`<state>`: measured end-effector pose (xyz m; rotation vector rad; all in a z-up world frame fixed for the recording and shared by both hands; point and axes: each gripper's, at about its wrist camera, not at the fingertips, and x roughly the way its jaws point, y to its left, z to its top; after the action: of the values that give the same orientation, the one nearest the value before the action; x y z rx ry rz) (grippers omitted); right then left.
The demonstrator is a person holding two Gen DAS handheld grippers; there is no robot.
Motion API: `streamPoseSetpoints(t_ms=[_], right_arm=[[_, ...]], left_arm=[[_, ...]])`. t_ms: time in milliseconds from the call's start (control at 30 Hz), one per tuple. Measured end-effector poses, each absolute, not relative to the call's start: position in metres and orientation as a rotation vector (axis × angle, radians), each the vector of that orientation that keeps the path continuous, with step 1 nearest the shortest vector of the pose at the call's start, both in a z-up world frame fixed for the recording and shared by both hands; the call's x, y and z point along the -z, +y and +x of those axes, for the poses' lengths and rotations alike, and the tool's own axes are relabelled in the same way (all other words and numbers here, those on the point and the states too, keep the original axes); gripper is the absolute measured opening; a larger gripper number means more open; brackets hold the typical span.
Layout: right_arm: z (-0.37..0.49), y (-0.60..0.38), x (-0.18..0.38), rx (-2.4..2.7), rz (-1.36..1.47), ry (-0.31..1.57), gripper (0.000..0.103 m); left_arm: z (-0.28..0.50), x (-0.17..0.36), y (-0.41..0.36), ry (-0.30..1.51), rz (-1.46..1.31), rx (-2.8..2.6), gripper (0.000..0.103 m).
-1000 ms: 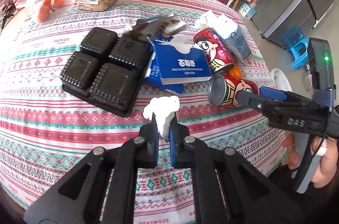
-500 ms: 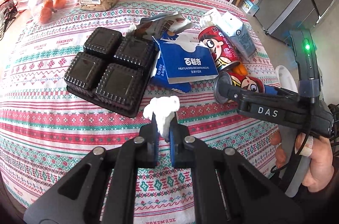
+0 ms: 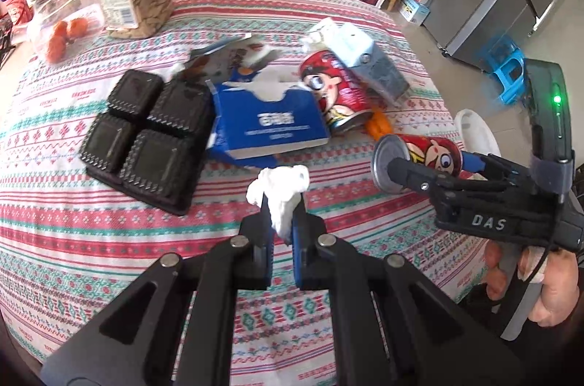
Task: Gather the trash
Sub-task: 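Drop the red can into the bucket while the left tool carries the tissue there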
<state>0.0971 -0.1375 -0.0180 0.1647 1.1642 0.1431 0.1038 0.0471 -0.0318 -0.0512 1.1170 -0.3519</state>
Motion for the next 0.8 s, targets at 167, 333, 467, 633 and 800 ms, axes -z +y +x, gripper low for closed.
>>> streamPoseSetpoints(t_ms=[167, 333, 467, 633, 800], right_arm=[[0.09, -0.168, 0.008, -0.105, 0.169, 1.144, 0.093], [0.08, -0.203, 0.004, -0.063, 0.178, 1.138, 0.093], [0.074, -0.233, 0.001, -0.022, 0.188, 1.129, 0.093], [0.064, -0.282, -0.002, 0.039, 0.227, 1.125, 0.093], [0.056, -0.342, 0.004, 0.144, 0.263, 1.133, 0.093]], left_arm=[[0.105, 0.03, 0.025, 1.112, -0.032, 0.38, 0.009], [0.106, 0.029, 0.0, 1.108, -0.012, 0.415, 0.009], [0.104, 0.029, -0.021, 1.105, 0.006, 0.442, 0.009], [0.102, 0.029, -0.049, 1.1, 0.031, 0.479, 0.009], [0.099, 0.031, -0.075, 1.095, 0.061, 0.515, 0.009]])
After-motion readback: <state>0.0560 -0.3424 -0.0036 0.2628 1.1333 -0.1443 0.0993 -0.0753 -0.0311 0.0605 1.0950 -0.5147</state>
